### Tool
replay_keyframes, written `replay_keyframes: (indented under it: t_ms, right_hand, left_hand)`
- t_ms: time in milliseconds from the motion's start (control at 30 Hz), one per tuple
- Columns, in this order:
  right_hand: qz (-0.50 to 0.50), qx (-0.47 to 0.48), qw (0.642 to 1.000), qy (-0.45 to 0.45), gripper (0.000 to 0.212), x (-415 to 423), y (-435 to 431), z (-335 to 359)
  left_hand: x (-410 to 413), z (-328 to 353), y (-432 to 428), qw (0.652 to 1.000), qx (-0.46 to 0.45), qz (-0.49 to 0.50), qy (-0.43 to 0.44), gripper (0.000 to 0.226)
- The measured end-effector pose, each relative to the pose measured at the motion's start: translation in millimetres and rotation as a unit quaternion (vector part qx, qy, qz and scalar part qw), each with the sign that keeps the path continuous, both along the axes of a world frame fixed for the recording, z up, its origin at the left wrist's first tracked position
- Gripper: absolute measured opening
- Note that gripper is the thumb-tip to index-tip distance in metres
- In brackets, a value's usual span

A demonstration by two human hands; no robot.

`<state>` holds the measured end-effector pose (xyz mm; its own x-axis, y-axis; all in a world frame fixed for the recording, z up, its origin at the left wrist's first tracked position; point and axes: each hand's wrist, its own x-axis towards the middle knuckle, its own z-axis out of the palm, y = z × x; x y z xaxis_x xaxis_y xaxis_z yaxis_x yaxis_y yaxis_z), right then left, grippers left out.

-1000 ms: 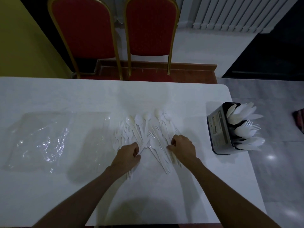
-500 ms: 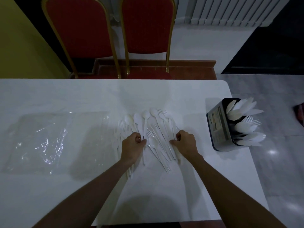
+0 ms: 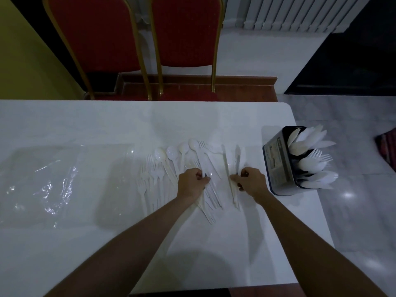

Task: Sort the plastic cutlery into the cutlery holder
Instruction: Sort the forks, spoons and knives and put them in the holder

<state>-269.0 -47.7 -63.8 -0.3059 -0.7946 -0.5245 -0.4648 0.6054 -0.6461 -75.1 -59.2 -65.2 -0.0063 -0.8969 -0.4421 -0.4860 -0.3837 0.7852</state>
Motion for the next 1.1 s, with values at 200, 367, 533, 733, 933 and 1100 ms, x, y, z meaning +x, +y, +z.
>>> replay_keyframes:
  t_ms: [200, 367, 533, 733, 933, 1100]
  right_hand:
    - [0.019, 0.009, 0.999, -0.038, 0.025, -8.0, 0.4, 5.0]
    - [-0.005, -0.003, 1.000, -0.026, 0.033, -13.9, -0.9, 1.7]
    - [-0.012, -0.009, 1.000, -0.019, 0.035, -21.1, -1.1, 1.8]
    - [0.008, -0.020, 1.000, -0.002, 0.030, -18.1, -6.5, 1.9]
    - [-0.004, -0.042, 0.998, -0.039, 0.029, -19.5, -9.3, 3.5]
    - [0.022, -0.080, 0.995, 0.051, 0.031, -18.1, -14.6, 2.6]
  left_hand:
    - [-30.2, -10.8, -3.3, 0.994, 0.019, -0.001, -0.104, 0.028]
    - [-42.9, -14.9, -4.9, 0.987, 0.030, -0.020, -0.154, 0.037]
    - [-42.9, -10.5, -12.0, 0.985, 0.073, 0.007, -0.157, 0.023]
    - [-27.2, -5.7, -5.4, 0.994, 0.086, 0.060, -0.039, 0.015]
    - [-11.0, -0.9, 3.8, 0.994, 0.058, 0.086, 0.018, 0.013]
    - [-8.8, -1.7, 1.2, 0.996, 0.032, 0.086, -0.011, 0.011]
